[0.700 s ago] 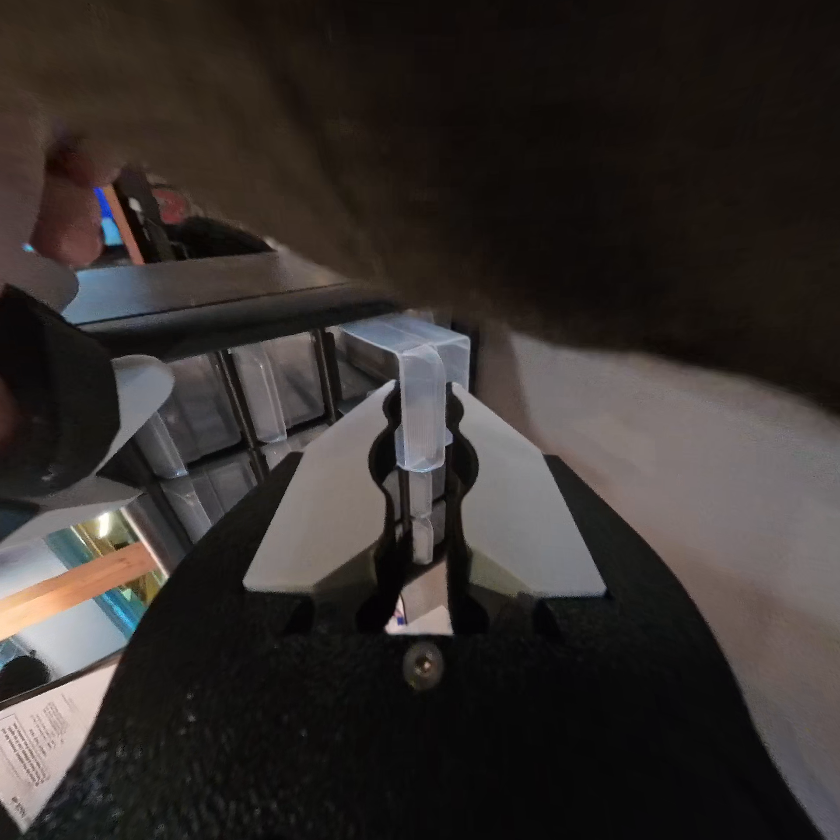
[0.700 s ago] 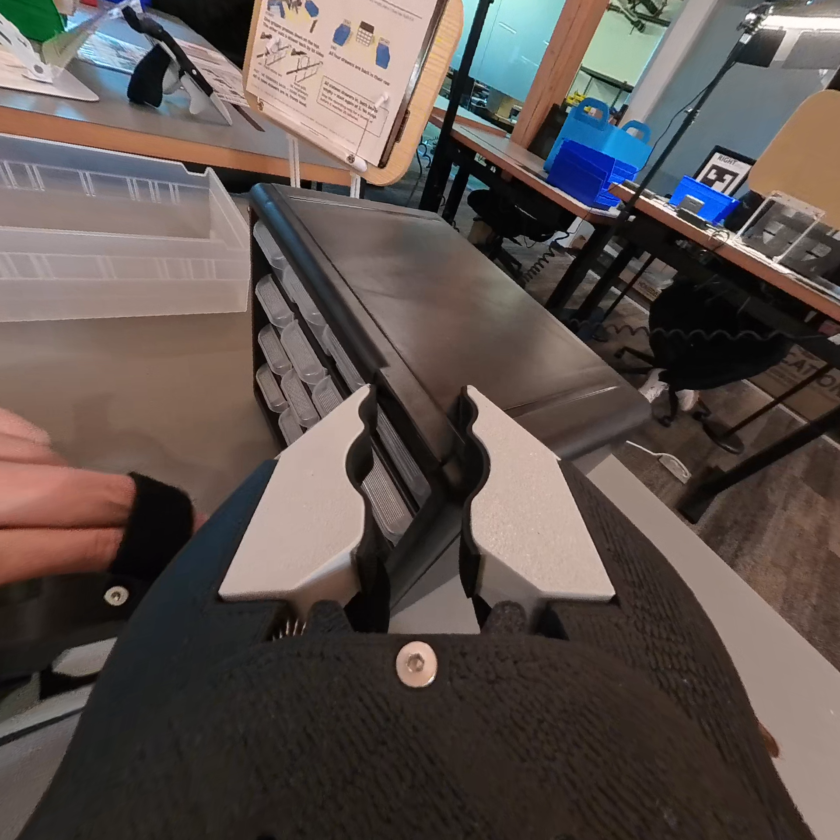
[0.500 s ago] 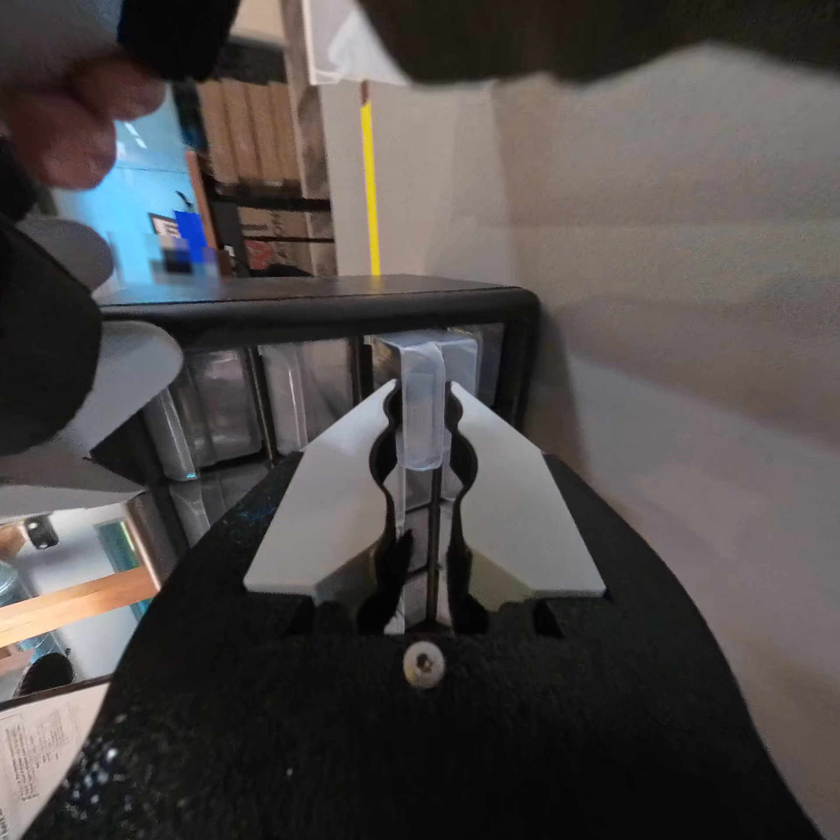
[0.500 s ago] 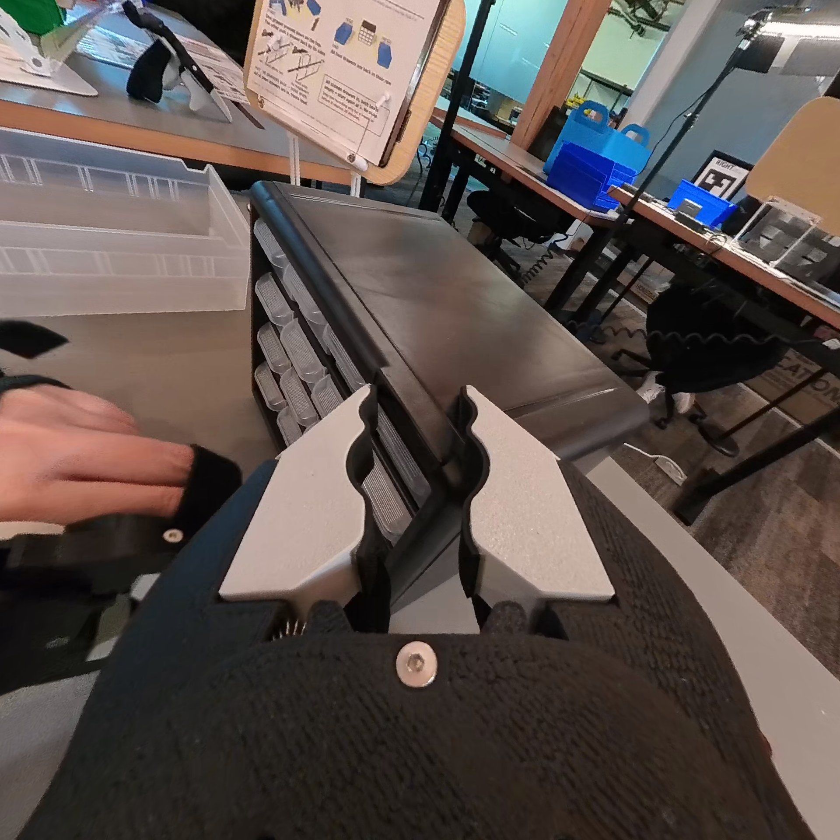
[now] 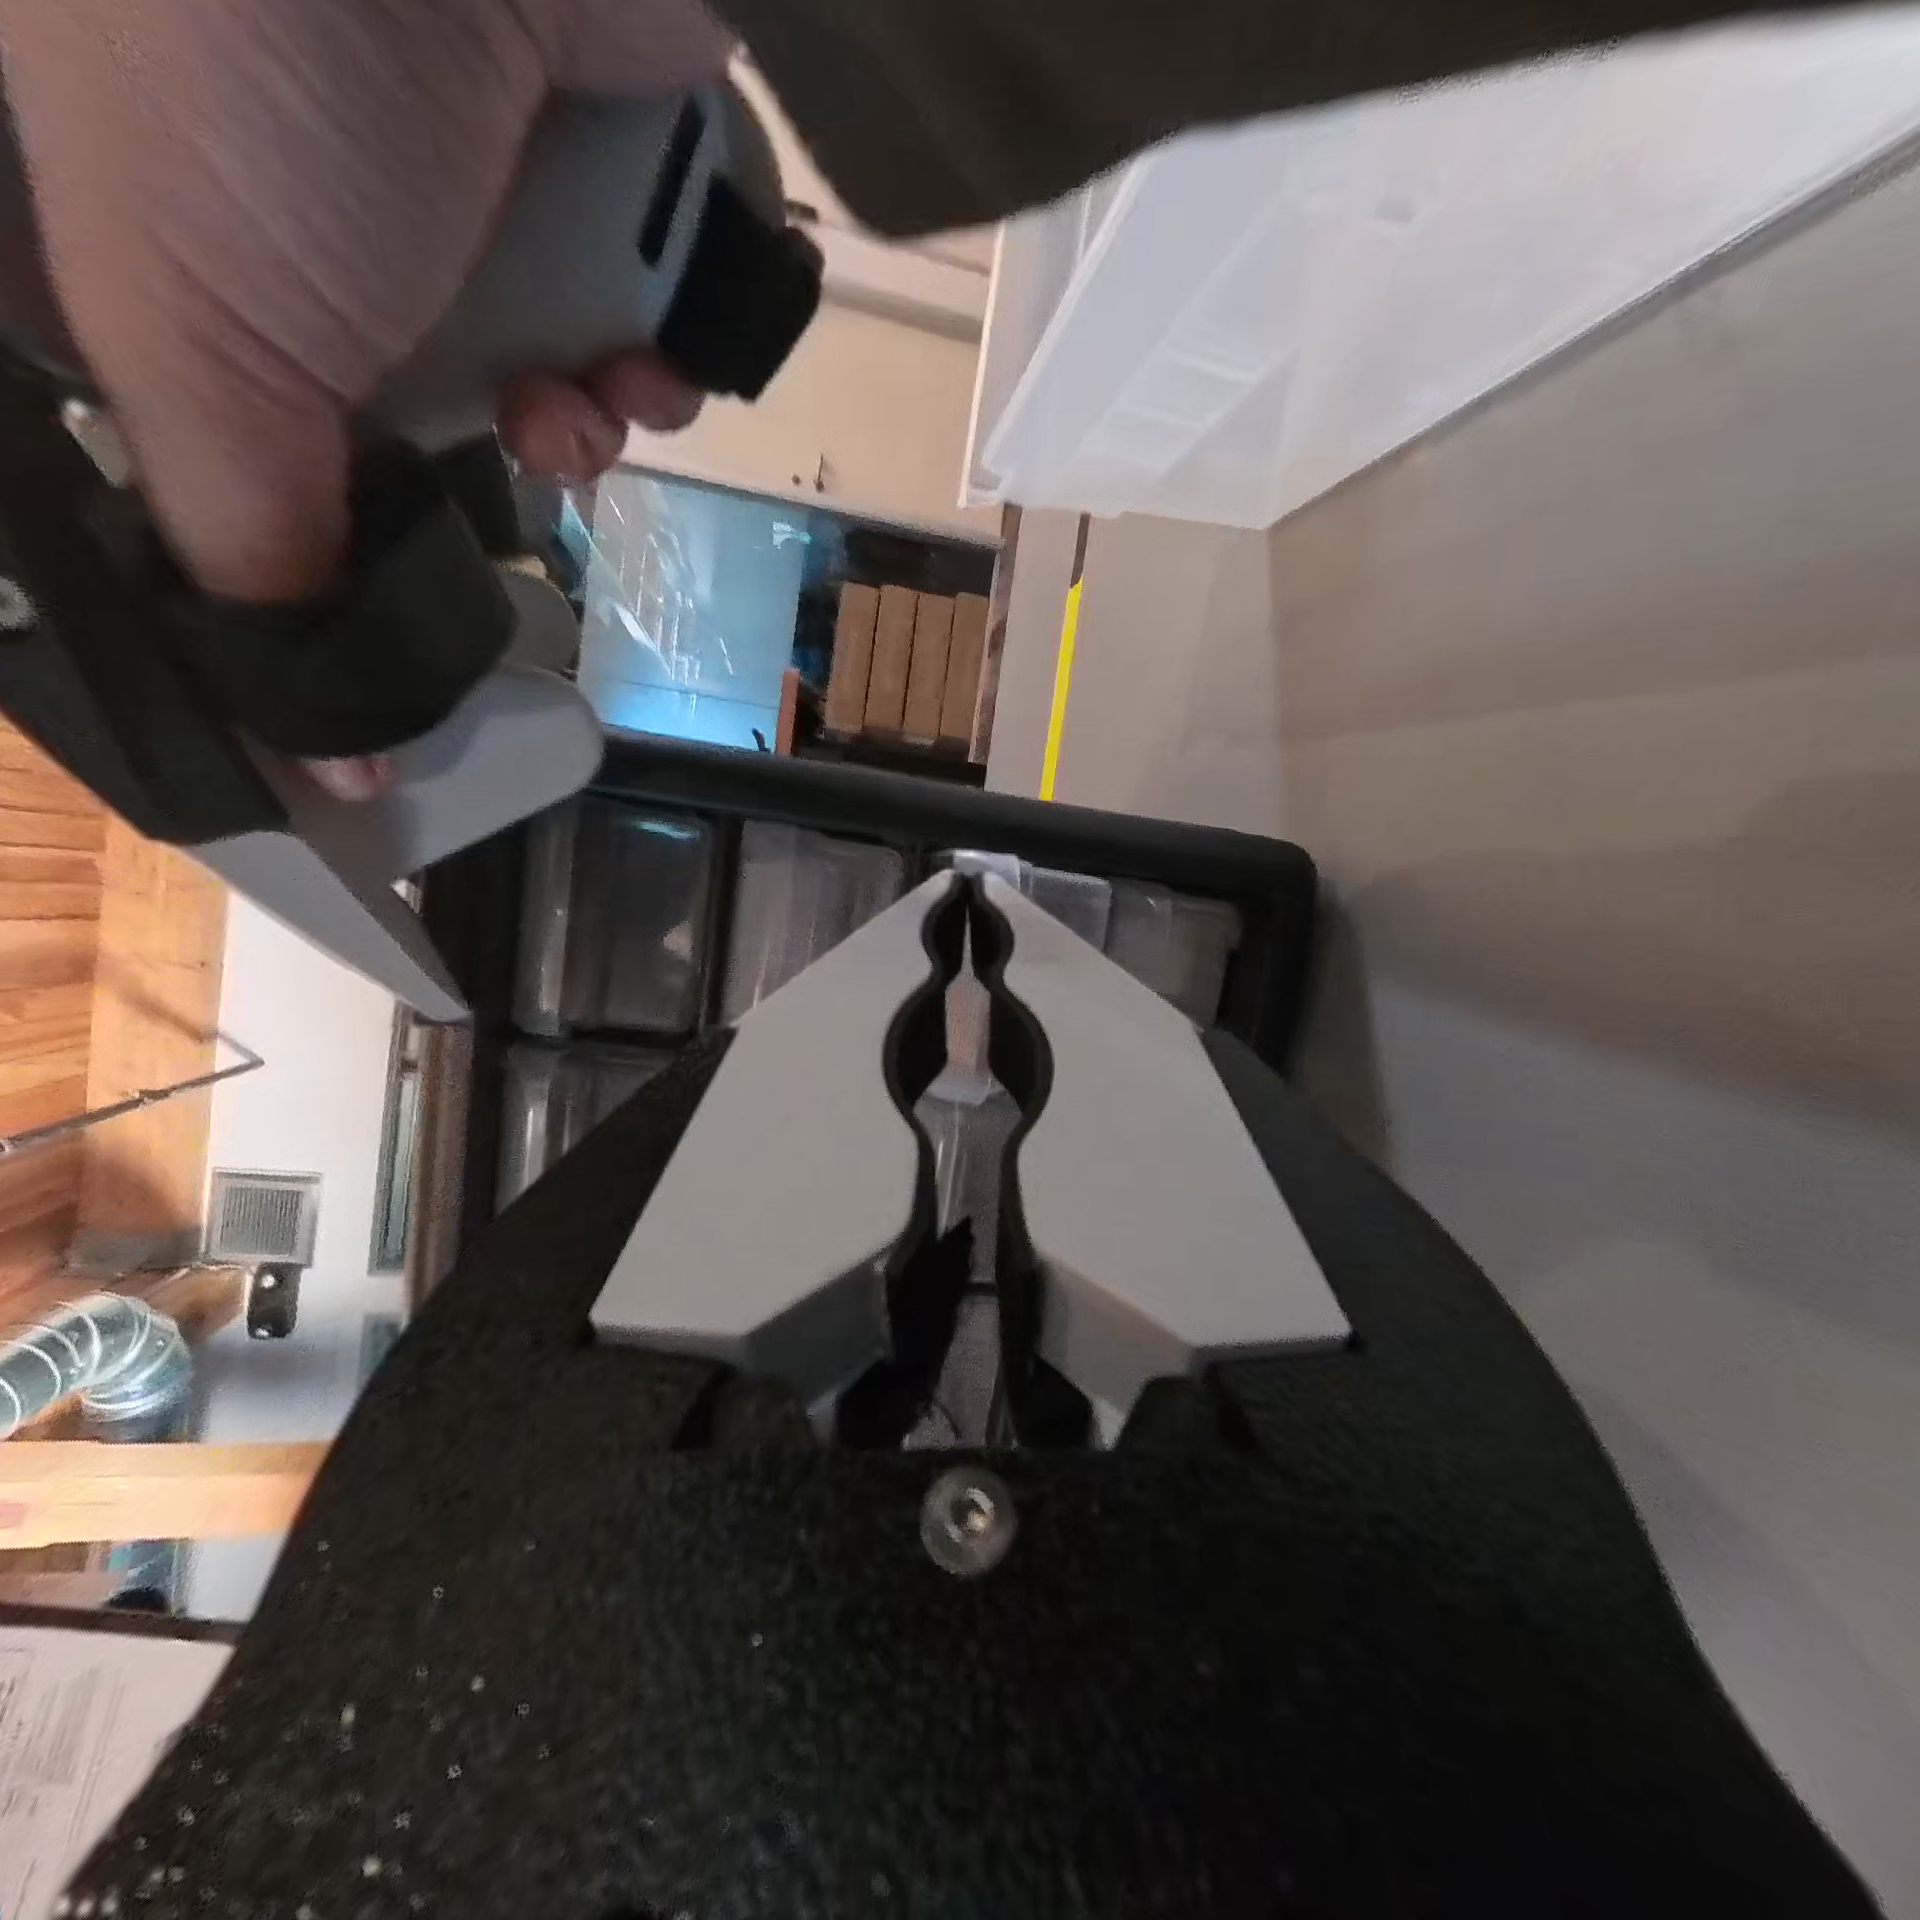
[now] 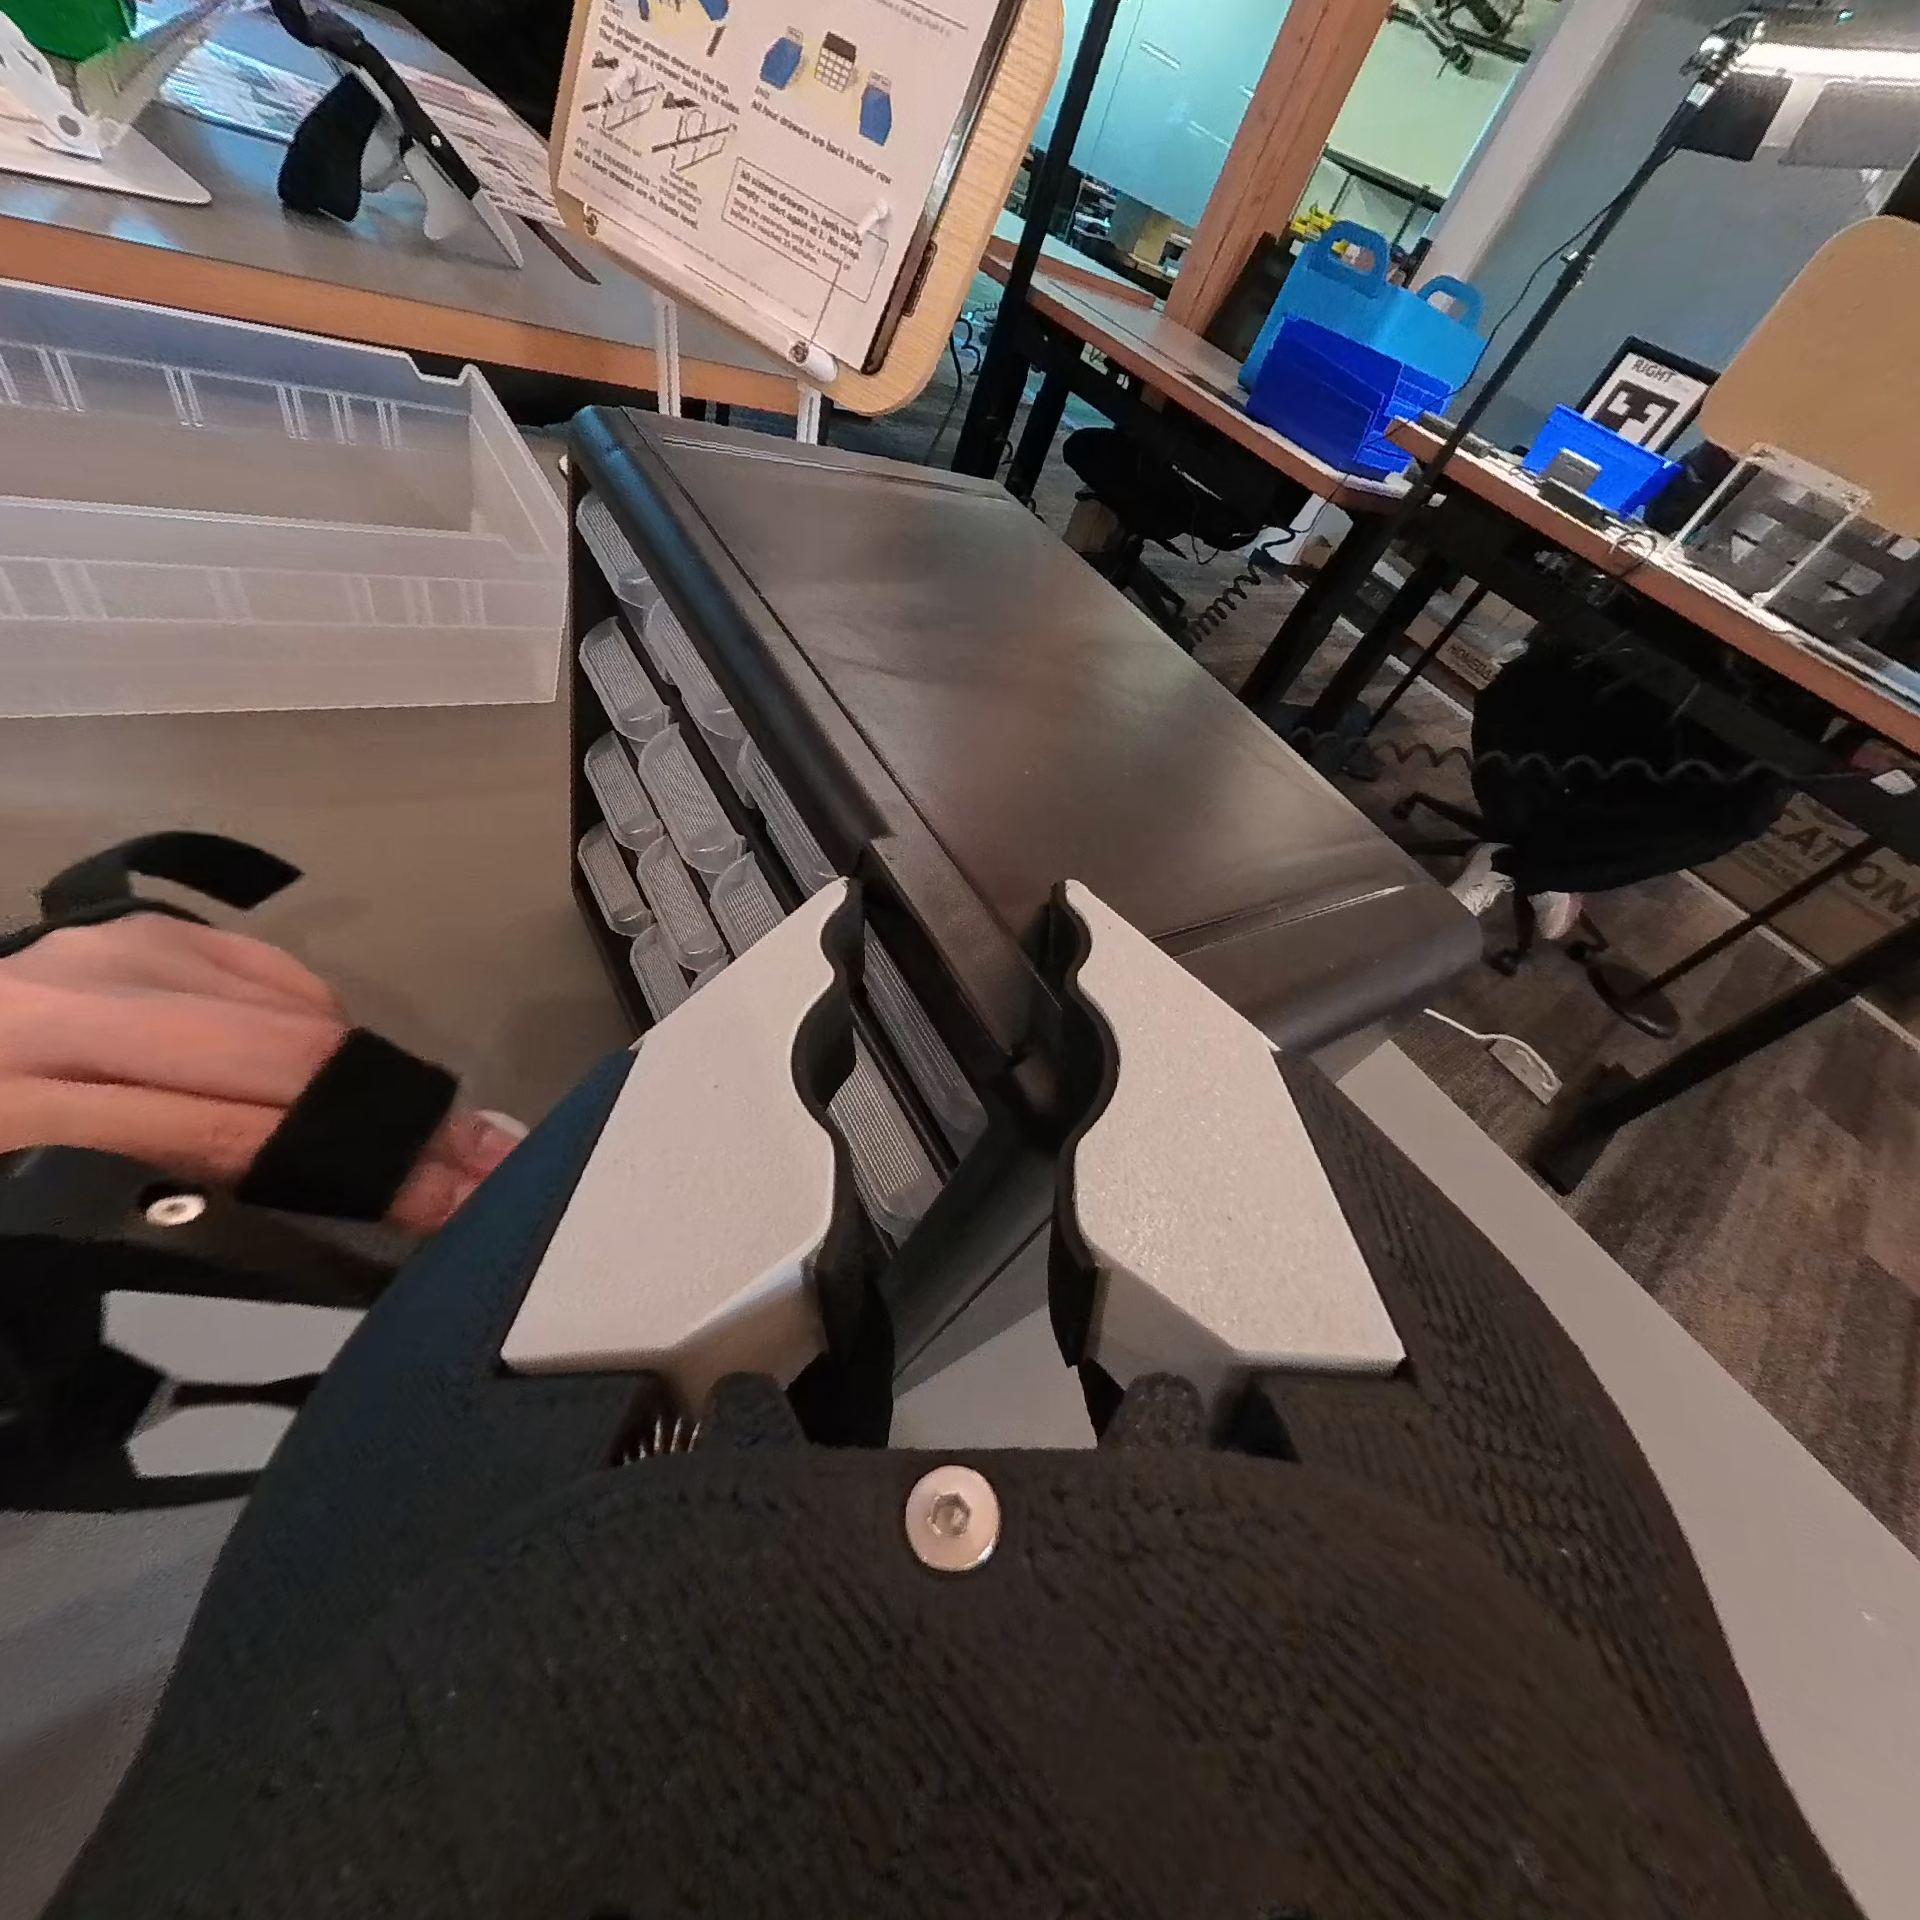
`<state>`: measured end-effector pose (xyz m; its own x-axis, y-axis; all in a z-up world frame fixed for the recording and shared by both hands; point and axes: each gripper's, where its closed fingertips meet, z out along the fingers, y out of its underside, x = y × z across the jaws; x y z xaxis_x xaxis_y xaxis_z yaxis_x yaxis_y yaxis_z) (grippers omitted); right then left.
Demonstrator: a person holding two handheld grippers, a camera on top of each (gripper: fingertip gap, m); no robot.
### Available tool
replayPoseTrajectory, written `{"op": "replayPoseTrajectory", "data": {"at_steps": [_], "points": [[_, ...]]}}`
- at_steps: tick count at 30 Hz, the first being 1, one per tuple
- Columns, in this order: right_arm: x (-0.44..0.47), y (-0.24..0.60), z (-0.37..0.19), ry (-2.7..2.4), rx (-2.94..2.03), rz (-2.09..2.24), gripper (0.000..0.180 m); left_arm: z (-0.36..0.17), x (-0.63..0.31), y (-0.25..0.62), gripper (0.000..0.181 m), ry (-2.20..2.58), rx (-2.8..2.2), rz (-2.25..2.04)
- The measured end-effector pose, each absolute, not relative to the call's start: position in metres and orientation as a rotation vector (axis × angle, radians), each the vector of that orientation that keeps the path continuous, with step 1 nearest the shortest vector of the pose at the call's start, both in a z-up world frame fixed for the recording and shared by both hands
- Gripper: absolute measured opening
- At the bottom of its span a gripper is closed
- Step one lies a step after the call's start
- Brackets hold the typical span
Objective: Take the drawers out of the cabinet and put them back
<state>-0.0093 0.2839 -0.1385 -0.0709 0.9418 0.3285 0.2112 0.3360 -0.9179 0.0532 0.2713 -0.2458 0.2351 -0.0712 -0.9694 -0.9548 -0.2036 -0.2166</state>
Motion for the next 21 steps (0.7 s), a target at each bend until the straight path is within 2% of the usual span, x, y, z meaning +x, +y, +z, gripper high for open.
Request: {"op": "replayPoseTrajectory", "data": {"at_steps": [9,13,21], "points": [[-0.01,0.284,-0.139,-1.54,-1.092,0.849,0.035,-0.241,0.013,0.293,0.0,0.865,-1.605,1.176],[-0.01,0.284,-0.139,-1.544,-1.093,0.834,0.035,-0.239,0.032,0.283,0.0,0.911,-1.513,1.082],[-0.011,0.284,-0.139,-1.547,-1.098,0.822,0.035,-0.26,0.015,0.282,0.004,0.87,-1.613,1.05]]}}
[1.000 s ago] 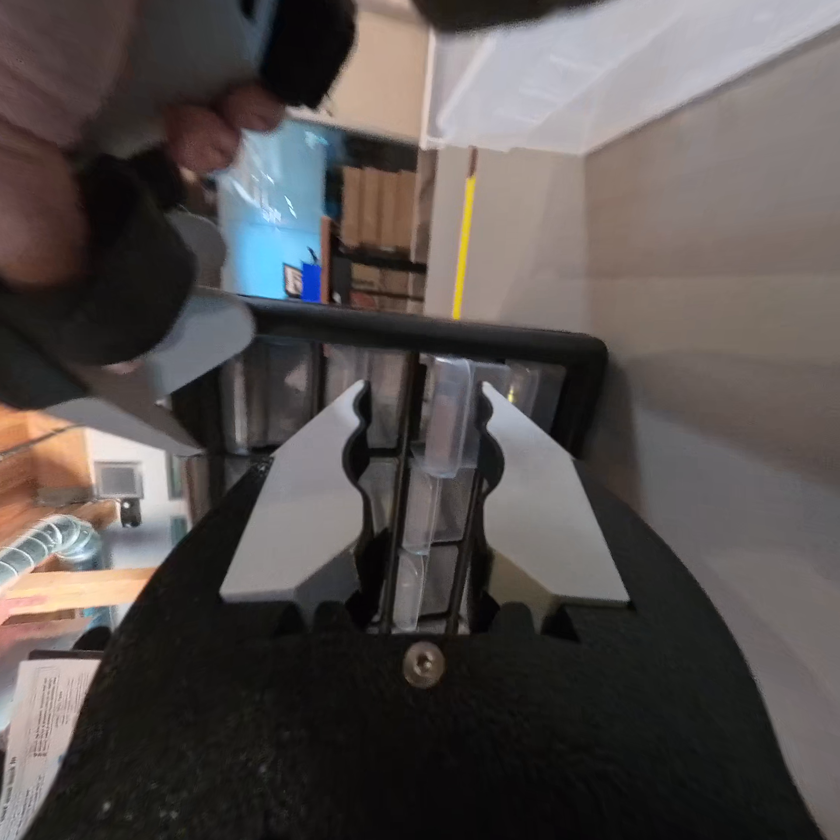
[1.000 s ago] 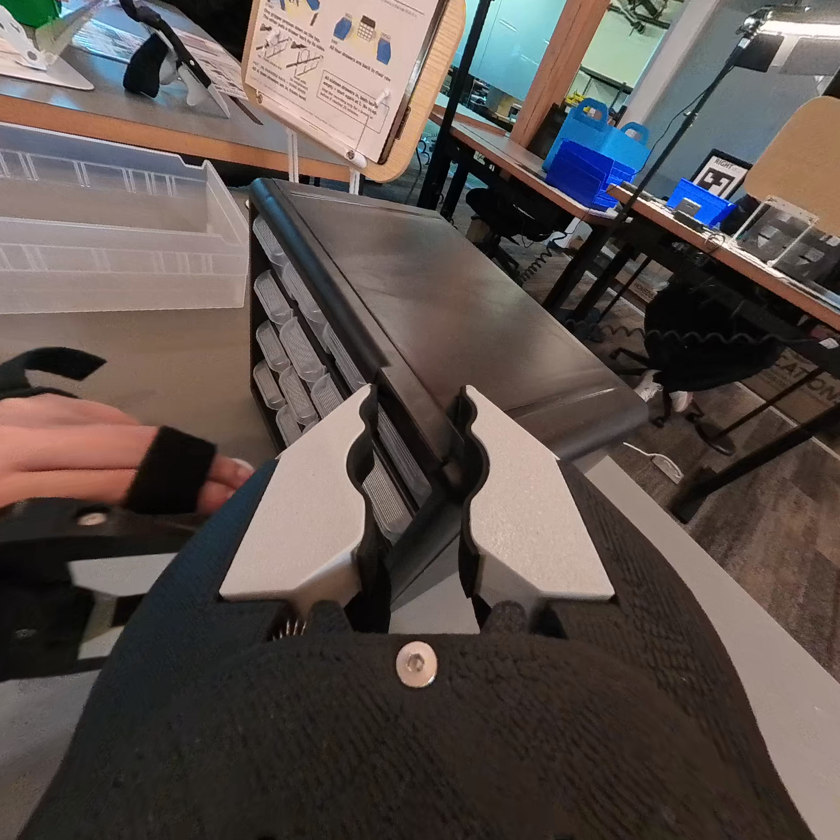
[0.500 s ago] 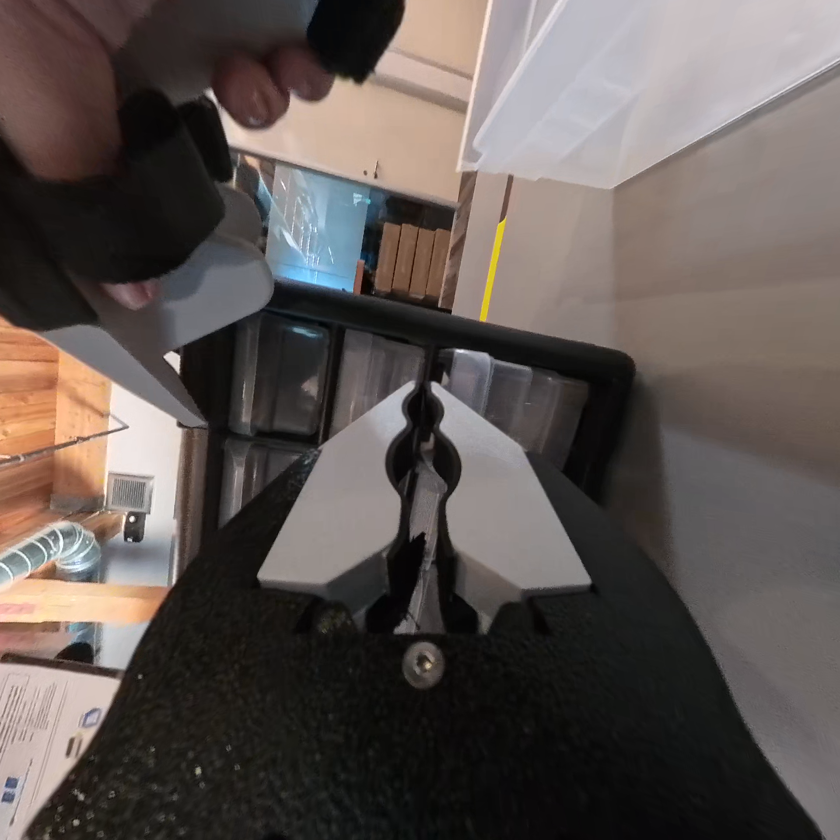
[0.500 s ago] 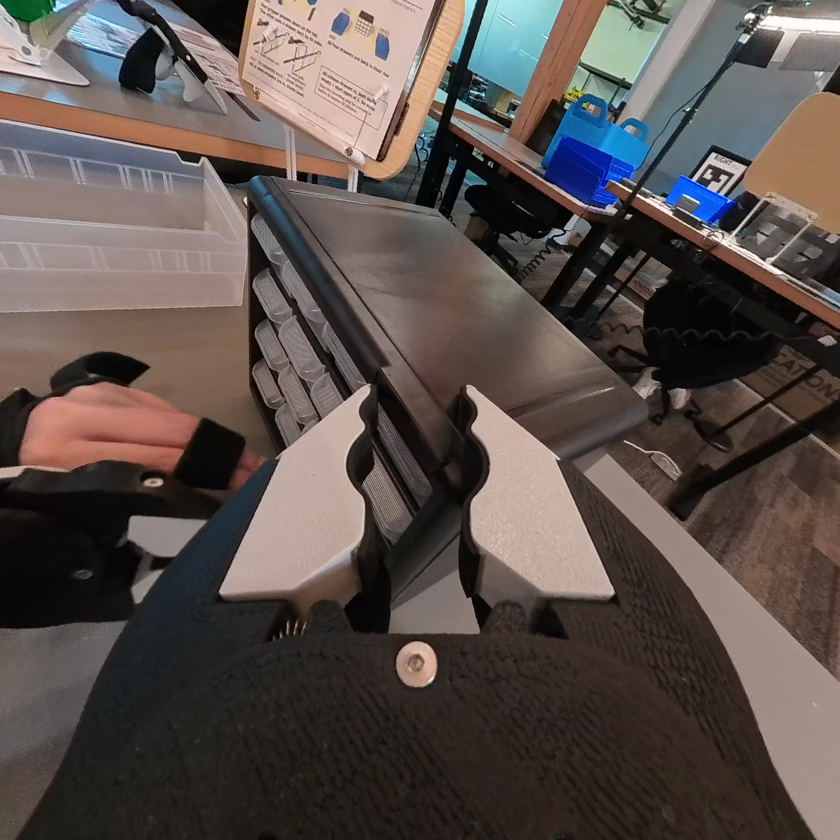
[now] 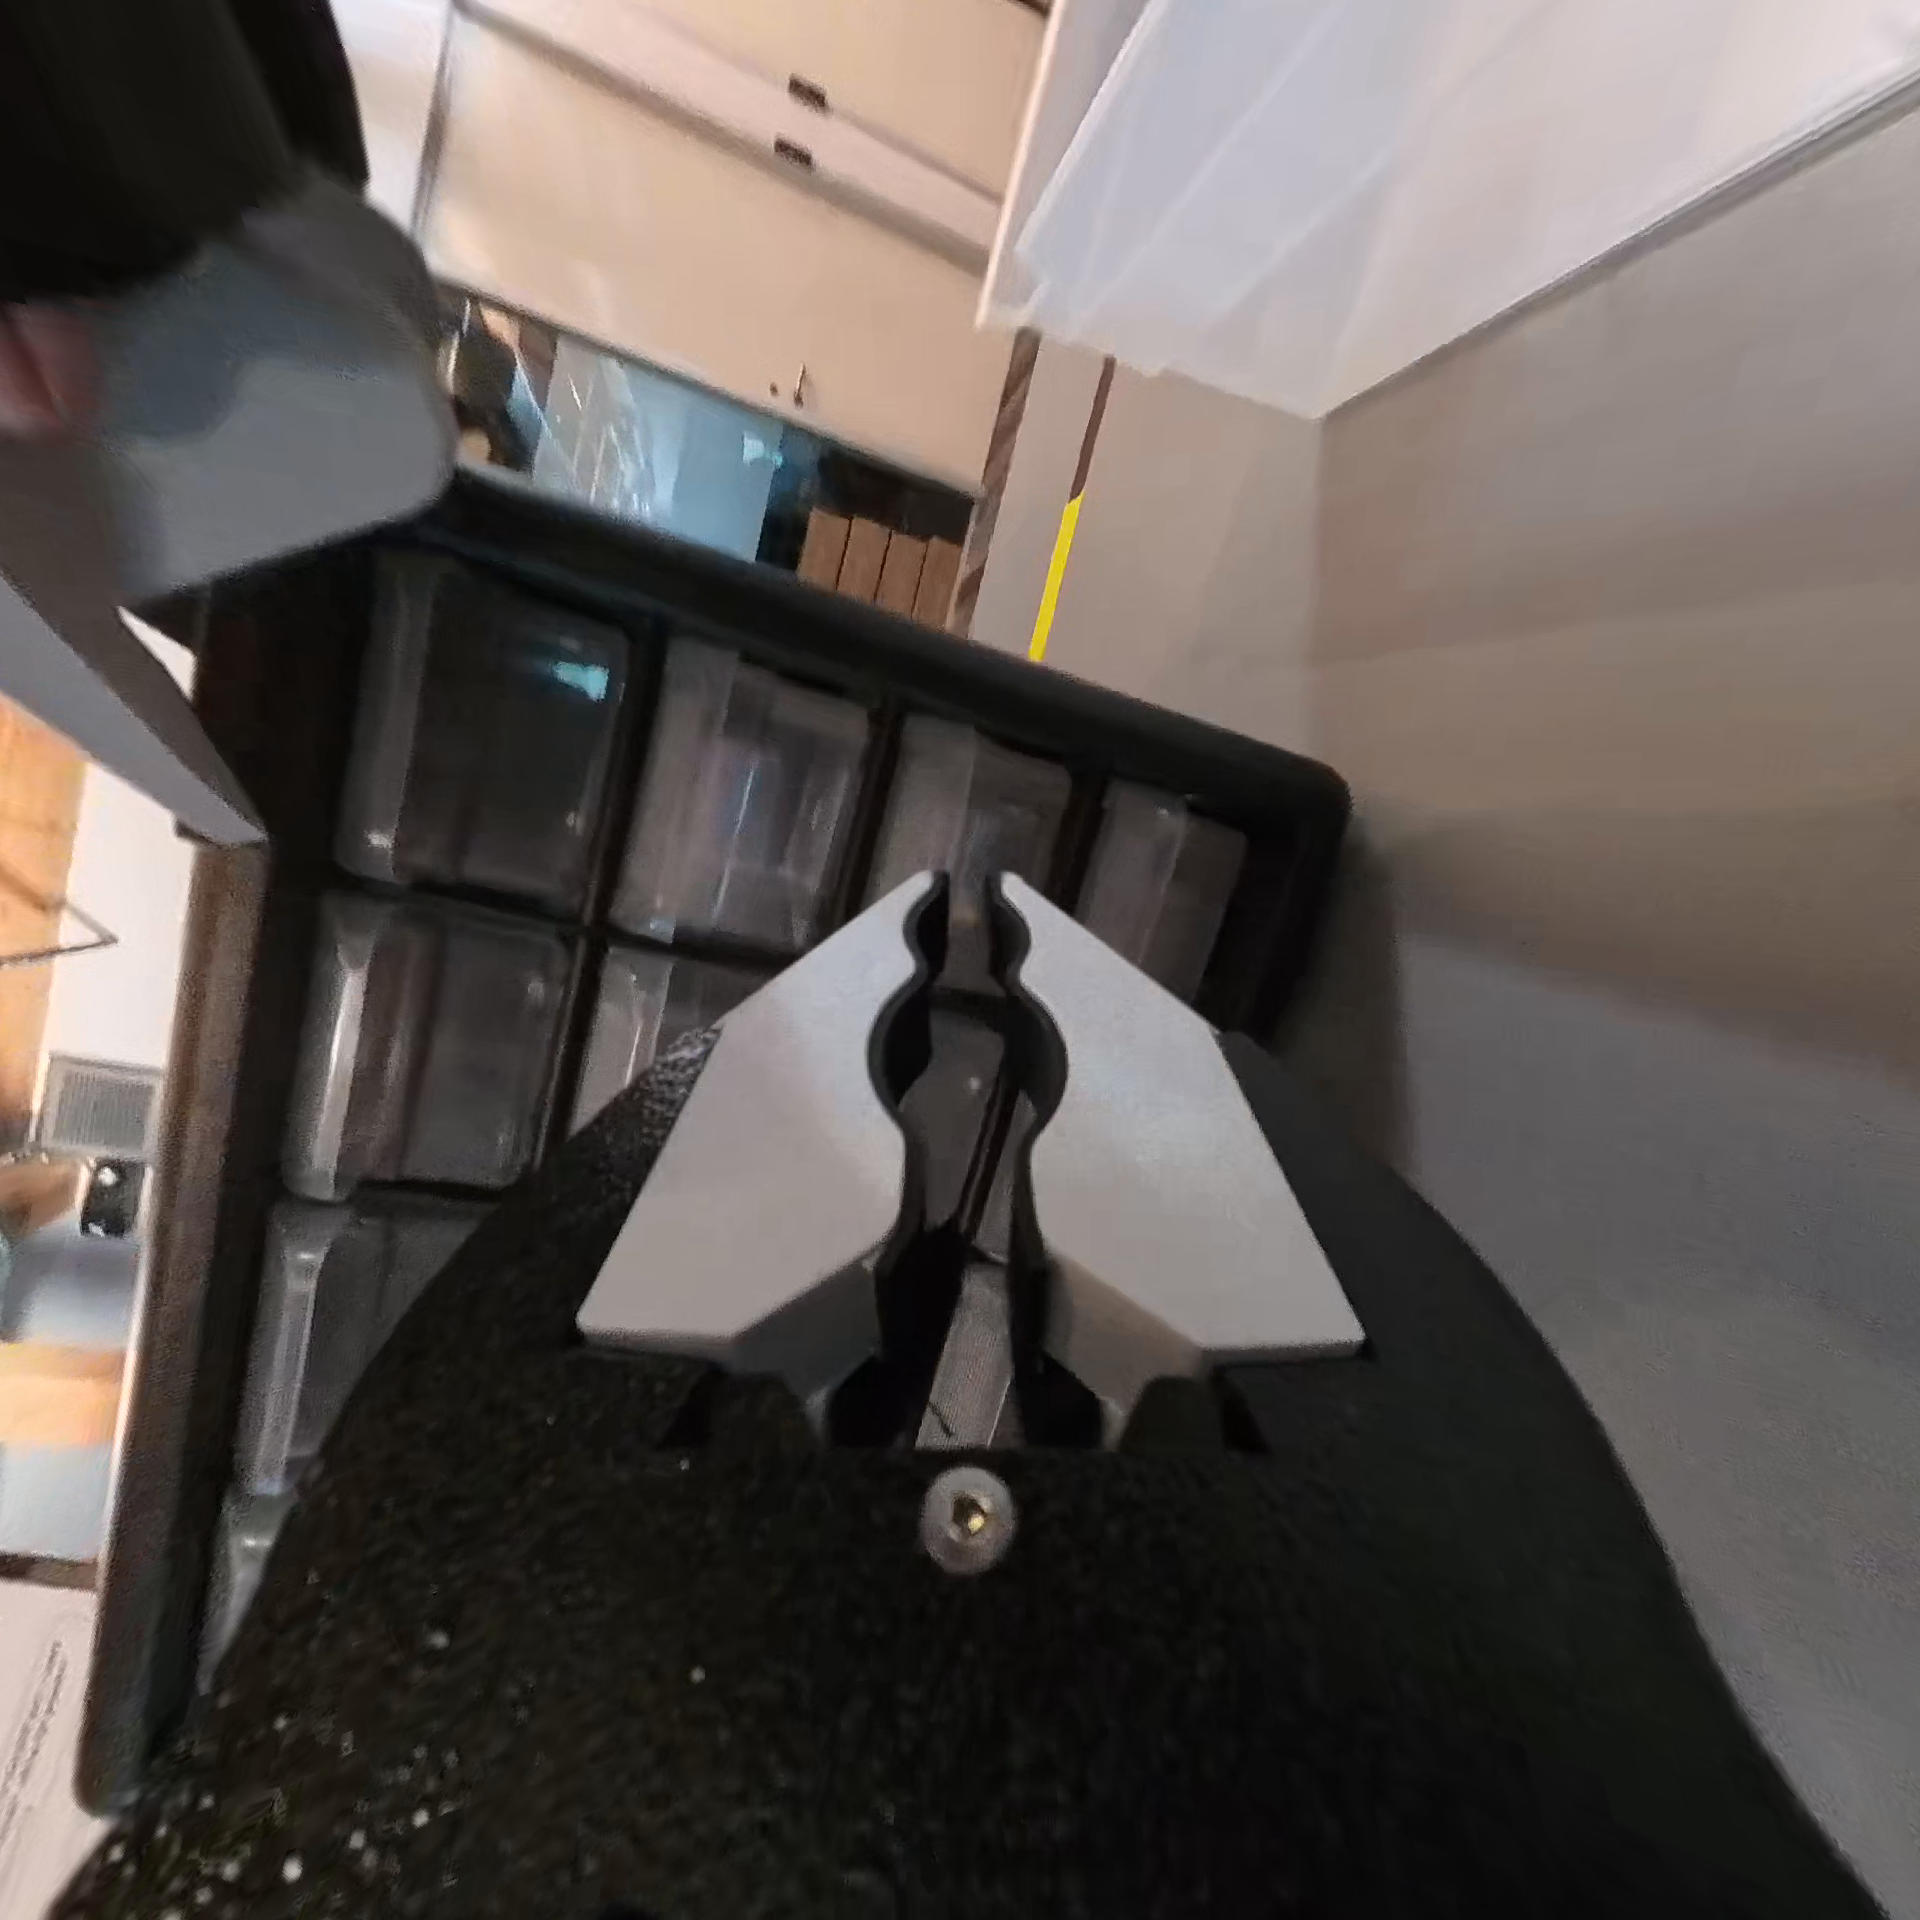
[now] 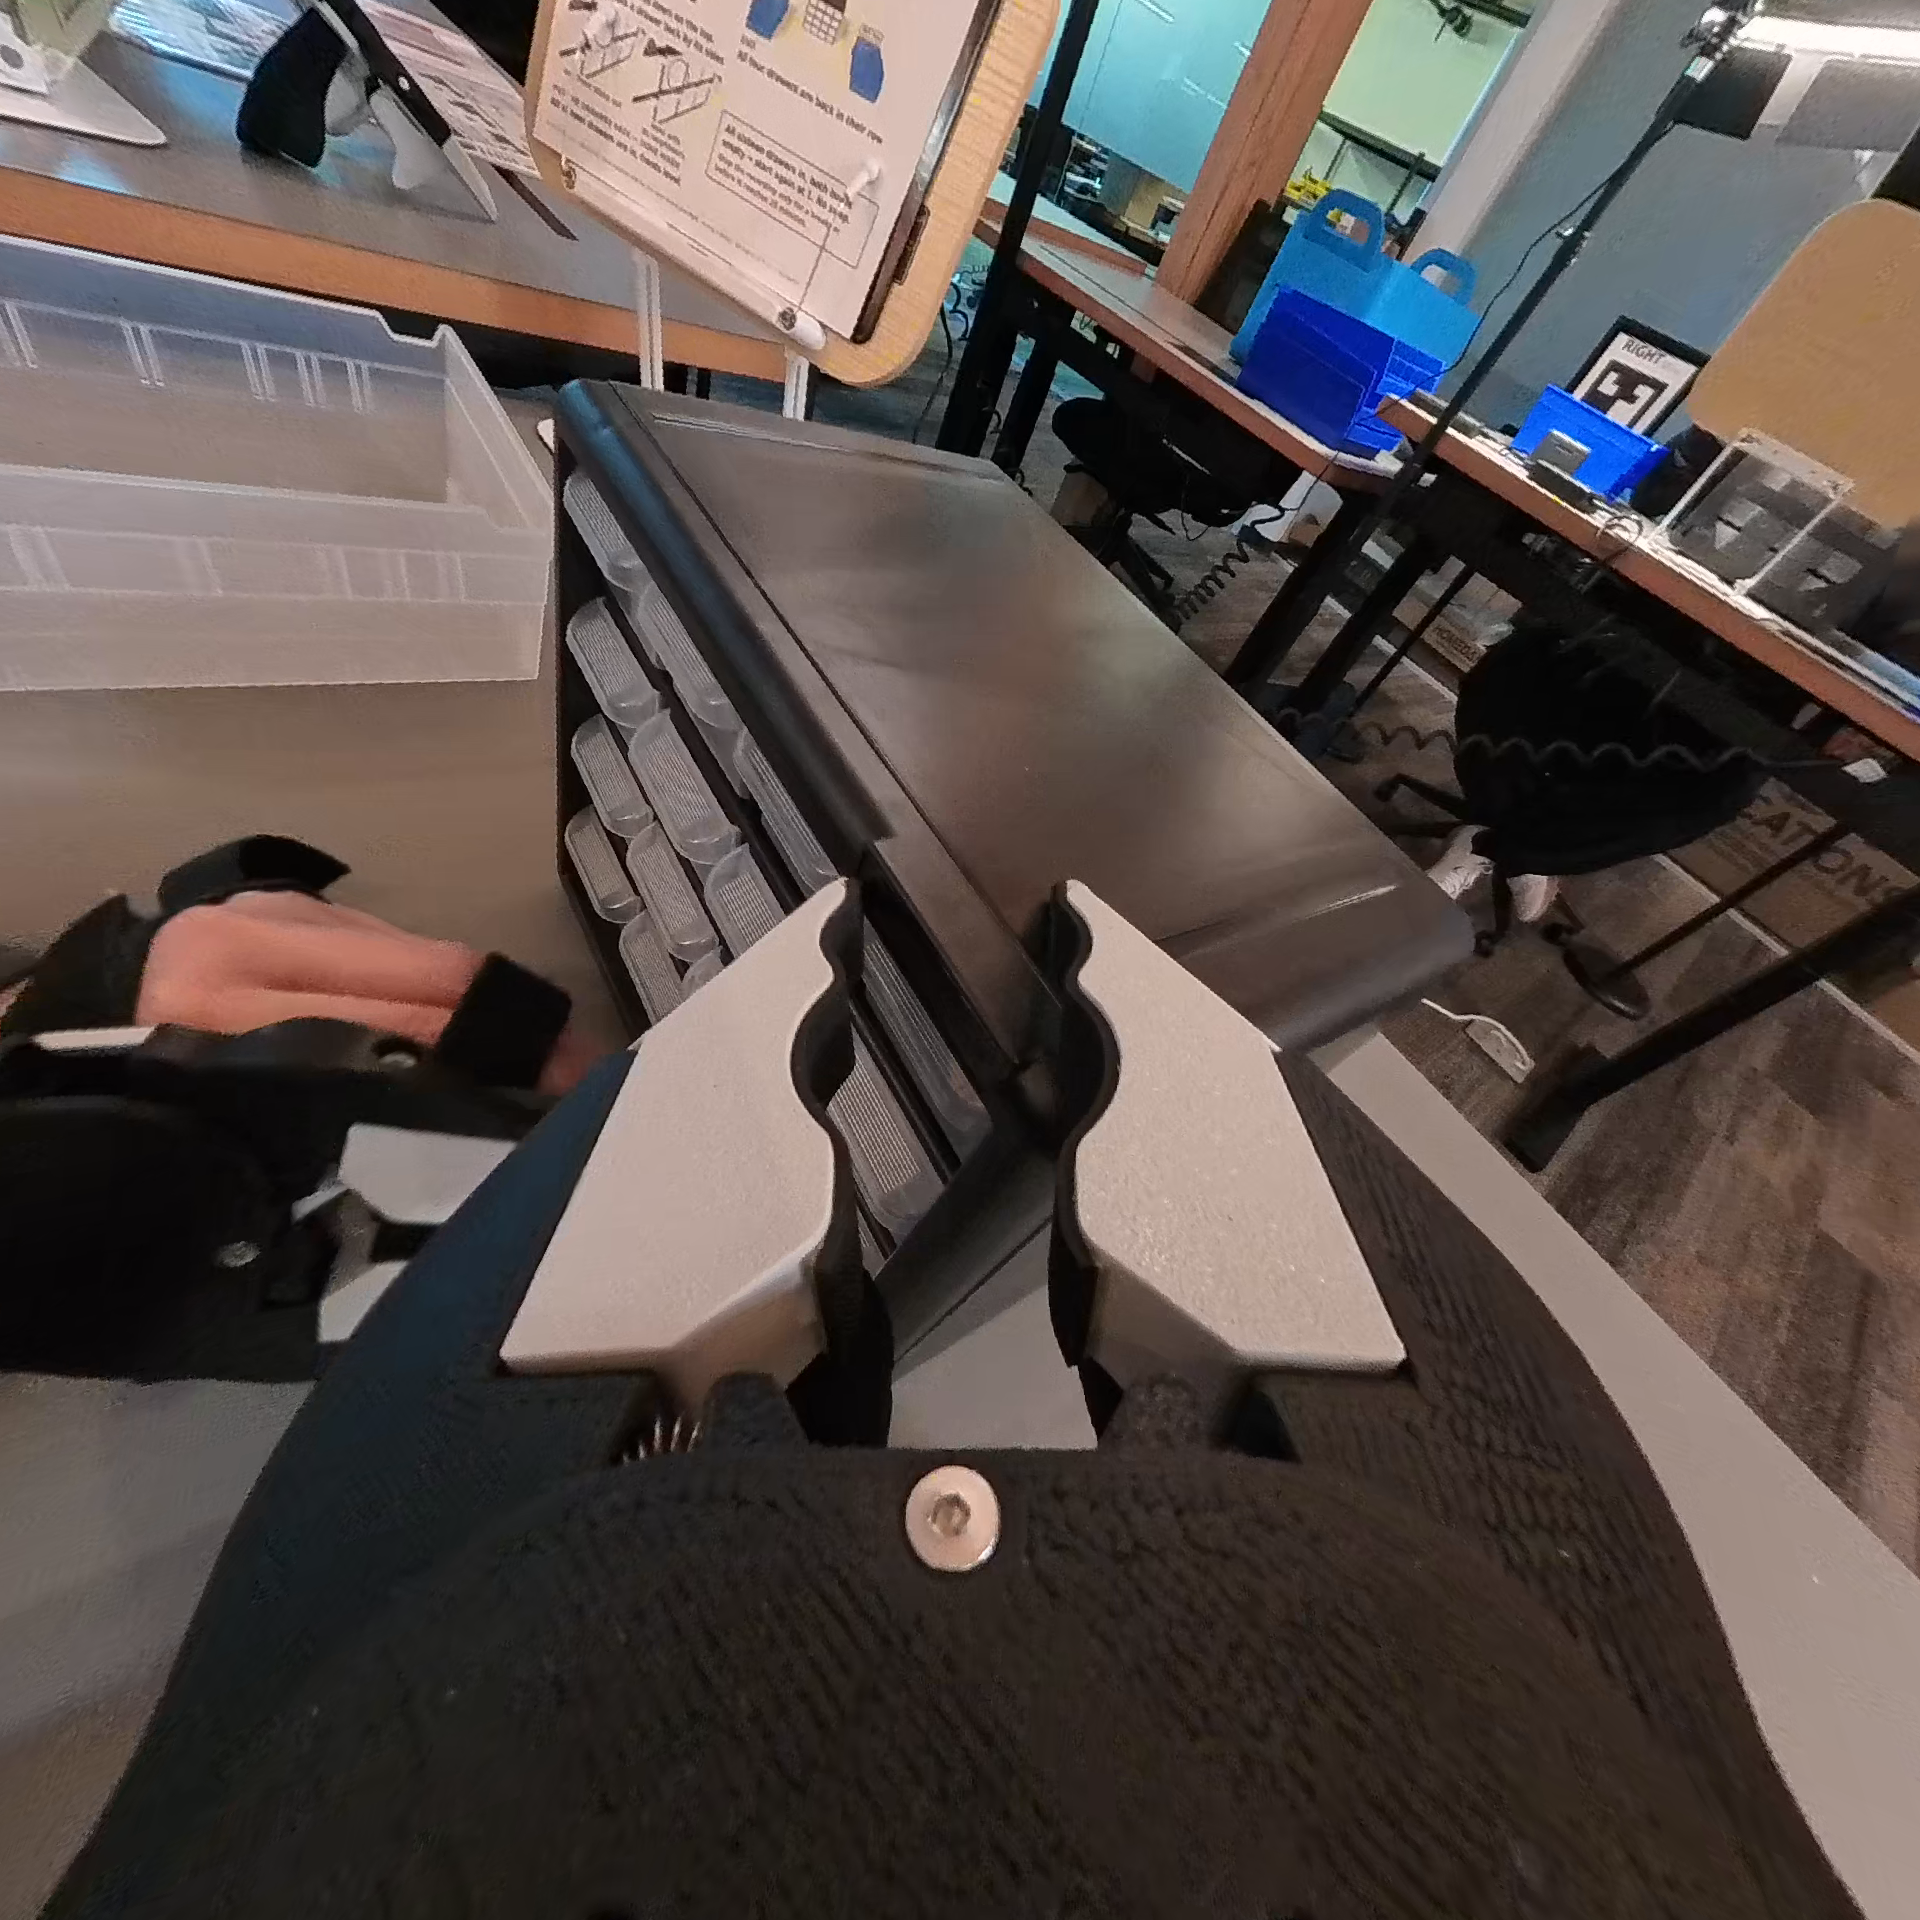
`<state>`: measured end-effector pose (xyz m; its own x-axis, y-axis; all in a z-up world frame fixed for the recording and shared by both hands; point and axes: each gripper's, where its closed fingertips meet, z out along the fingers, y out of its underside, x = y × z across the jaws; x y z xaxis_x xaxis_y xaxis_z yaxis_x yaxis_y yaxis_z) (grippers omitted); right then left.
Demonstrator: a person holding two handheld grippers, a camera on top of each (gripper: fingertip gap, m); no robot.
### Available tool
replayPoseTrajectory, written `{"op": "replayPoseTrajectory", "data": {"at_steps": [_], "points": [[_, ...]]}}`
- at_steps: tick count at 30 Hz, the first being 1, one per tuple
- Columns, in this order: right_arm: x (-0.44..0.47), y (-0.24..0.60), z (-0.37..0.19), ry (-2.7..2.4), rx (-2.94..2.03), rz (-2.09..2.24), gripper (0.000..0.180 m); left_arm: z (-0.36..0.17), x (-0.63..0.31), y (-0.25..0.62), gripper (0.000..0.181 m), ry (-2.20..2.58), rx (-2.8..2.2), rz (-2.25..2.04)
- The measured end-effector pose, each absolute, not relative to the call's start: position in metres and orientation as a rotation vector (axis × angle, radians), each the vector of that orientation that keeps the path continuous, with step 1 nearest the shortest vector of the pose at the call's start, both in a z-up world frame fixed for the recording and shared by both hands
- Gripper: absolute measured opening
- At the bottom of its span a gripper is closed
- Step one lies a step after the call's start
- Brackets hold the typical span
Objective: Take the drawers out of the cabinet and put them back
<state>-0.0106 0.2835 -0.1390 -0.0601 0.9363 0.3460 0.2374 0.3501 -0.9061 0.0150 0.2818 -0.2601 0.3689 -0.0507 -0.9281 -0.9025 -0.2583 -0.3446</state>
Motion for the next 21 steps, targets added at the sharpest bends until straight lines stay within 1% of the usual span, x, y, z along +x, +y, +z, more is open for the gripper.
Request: {"op": "replayPoseTrajectory", "data": {"at_steps": [3,5,6,7,11,14,16,17,18,20,21], "points": [[-0.011,0.283,-0.139,-1.55,-1.1,0.812,0.035,-0.251,0.007,0.29,0.014,0.805,-1.618,1.036],[-0.011,0.283,-0.139,-1.553,-1.102,0.805,0.035,-0.24,0.013,0.289,0.026,0.804,-1.584,1.008],[-0.011,0.283,-0.139,-1.554,-1.102,0.801,0.035,-0.227,0.018,0.285,0.016,0.78,-1.521,0.98],[-0.011,0.283,-0.139,-1.556,-1.102,0.796,0.034,-0.215,0.026,0.279,0.013,0.771,-1.468,0.928],[-0.011,0.283,-0.139,-1.559,-1.104,0.788,0.034,-0.165,0.034,0.249,0.018,0.684,-1.361,0.742],[-0.011,0.283,-0.139,-1.56,-1.107,0.78,0.034,-0.109,0.008,0.225,0.025,0.535,-1.292,0.674],[-0.011,0.282,-0.14,-1.564,-1.11,0.767,0.033,-0.072,-0.024,0.21,0.034,0.393,-1.28,0.643],[-0.011,0.282,-0.14,-1.567,-1.11,0.758,0.033,-0.058,-0.044,0.203,0.048,0.324,-1.305,0.646],[-0.011,0.282,-0.14,-1.571,-1.111,0.748,0.032,-0.048,-0.065,0.196,0.057,0.255,-1.339,0.682],[-0.012,0.281,-0.14,-1.577,-1.11,0.73,0.031,-0.041,-0.099,0.182,0.072,0.147,-1.428,0.706],[-0.012,0.281,-0.14,-1.578,-1.108,0.721,0.032,-0.042,-0.107,0.177,0.077,0.126,-1.459,0.676]]}}
